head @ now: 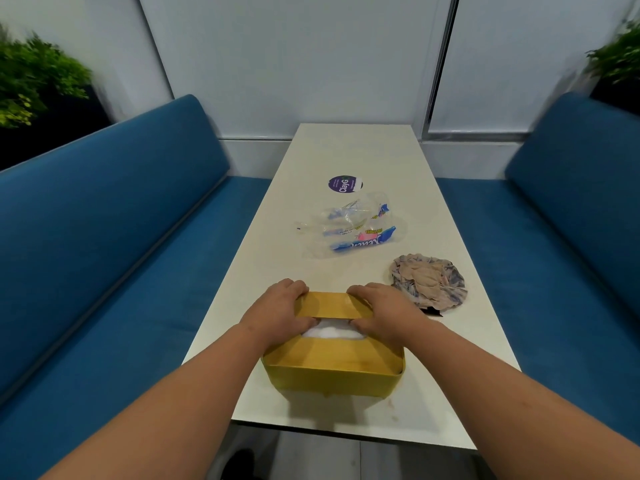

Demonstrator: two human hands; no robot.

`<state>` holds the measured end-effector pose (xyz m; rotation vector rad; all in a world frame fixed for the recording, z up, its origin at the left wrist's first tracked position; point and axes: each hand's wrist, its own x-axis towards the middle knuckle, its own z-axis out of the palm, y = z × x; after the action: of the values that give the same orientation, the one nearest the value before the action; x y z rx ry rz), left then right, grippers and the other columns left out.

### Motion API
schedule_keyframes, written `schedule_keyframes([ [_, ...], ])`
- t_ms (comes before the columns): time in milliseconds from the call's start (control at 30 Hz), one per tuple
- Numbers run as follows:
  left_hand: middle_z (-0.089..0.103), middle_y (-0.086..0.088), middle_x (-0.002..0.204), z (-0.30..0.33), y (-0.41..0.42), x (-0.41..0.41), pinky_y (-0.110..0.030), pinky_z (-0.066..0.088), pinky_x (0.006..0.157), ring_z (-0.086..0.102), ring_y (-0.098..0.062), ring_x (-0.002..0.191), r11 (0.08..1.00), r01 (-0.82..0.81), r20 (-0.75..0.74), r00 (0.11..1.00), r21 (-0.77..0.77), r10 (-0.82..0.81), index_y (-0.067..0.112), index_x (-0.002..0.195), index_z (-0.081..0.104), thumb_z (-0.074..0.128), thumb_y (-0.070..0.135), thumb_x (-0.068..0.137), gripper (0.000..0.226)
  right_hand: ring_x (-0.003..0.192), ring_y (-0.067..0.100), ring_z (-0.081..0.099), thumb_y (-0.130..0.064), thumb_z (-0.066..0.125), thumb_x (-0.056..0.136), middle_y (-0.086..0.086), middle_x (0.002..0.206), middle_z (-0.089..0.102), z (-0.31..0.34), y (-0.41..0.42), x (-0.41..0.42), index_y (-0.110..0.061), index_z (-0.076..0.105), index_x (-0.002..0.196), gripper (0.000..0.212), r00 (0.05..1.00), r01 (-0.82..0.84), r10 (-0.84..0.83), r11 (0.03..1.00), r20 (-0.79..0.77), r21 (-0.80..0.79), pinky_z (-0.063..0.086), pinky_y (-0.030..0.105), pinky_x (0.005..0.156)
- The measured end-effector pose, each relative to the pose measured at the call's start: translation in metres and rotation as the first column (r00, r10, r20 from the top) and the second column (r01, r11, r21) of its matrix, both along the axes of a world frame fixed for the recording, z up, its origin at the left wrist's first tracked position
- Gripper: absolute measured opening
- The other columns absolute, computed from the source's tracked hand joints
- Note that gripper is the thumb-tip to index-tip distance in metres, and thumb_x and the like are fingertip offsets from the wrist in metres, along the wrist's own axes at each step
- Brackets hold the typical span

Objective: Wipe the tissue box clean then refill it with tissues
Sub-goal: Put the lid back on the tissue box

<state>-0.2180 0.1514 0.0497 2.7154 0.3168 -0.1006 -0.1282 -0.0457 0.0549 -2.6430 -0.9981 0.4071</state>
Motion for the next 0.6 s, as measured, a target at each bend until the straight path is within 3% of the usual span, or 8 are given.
schedule_keyframes([
  [333, 0.047, 0.002, 0.144, 0.011, -0.003, 0.008, -0.035, 0.040, 0.104, 0.046, -0.022, 0.128, 0.989, 0.063, -0.083, 0.995, 0.137, -0.052, 0.025, 0.144, 0.038, 0.058, 0.046, 0.090, 0.062, 0.133, 0.024, 0.036, -0.040, 0.057, 0.091, 0.001, 0.148, 0.040, 0.007, 0.001, 0.004, -0.028, 0.033, 0.147, 0.062, 0.999, -0.036, 0.034, 0.998, -0.026, -0.053, 0.034, 0.038, 0.107],
  [433, 0.049, 0.001, 0.141, 0.009, -0.006, 0.006, -0.034, 0.042, 0.101, 0.048, -0.021, 0.125, 0.987, 0.053, -0.062, 0.997, 0.151, -0.044, 0.025, 0.142, 0.041, 0.058, 0.047, 0.090, 0.059, 0.137, 0.023, 0.028, -0.046, 0.059, 0.086, -0.002, 0.152, 0.032, 0.005, -0.001, -0.002, -0.029, 0.036, 0.145, 0.065, 0.987, -0.029, 0.031, 0.999, 0.159, -0.015, 0.028, 0.042, 0.111],
  [500, 0.051, 0.002, 0.138, 0.009, -0.006, 0.007, -0.034, 0.043, 0.099, 0.050, -0.021, 0.122, 0.987, 0.046, -0.058, 0.998, 0.157, -0.037, 0.026, 0.140, 0.042, 0.060, 0.048, 0.088, 0.059, 0.129, 0.019, 0.035, -0.054, 0.060, 0.081, -0.004, 0.142, 0.041, 0.009, -0.001, -0.015, -0.029, 0.044, 0.138, 0.065, 0.958, -0.074, 0.039, 0.990, 0.286, 0.116, 0.031, 0.037, 0.107],
  [533, 0.053, 0.002, 0.136, 0.009, -0.005, 0.007, -0.034, 0.044, 0.097, 0.051, -0.021, 0.120, 0.986, 0.048, -0.061, 0.997, 0.159, -0.038, 0.026, 0.138, 0.044, 0.061, 0.048, 0.087, 0.058, 0.121, 0.016, 0.040, -0.058, 0.061, 0.078, -0.004, 0.132, 0.048, 0.012, 0.000, -0.023, -0.028, 0.049, 0.133, 0.064, 0.958, -0.121, 0.078, 0.982, 0.277, 0.142, 0.036, 0.034, 0.103],
  [600, 0.055, 0.001, 0.133, 0.009, -0.005, 0.009, -0.035, 0.045, 0.095, 0.053, -0.021, 0.117, 0.985, 0.054, -0.069, 0.997, 0.166, -0.043, 0.024, 0.135, 0.046, 0.061, 0.048, 0.087, 0.056, 0.109, 0.015, 0.045, -0.066, 0.065, 0.071, -0.004, 0.116, 0.053, 0.015, 0.004, -0.037, -0.026, 0.054, 0.125, 0.068, 0.966, -0.208, 0.197, 0.977, 0.168, 0.048, 0.043, 0.034, 0.092],
])
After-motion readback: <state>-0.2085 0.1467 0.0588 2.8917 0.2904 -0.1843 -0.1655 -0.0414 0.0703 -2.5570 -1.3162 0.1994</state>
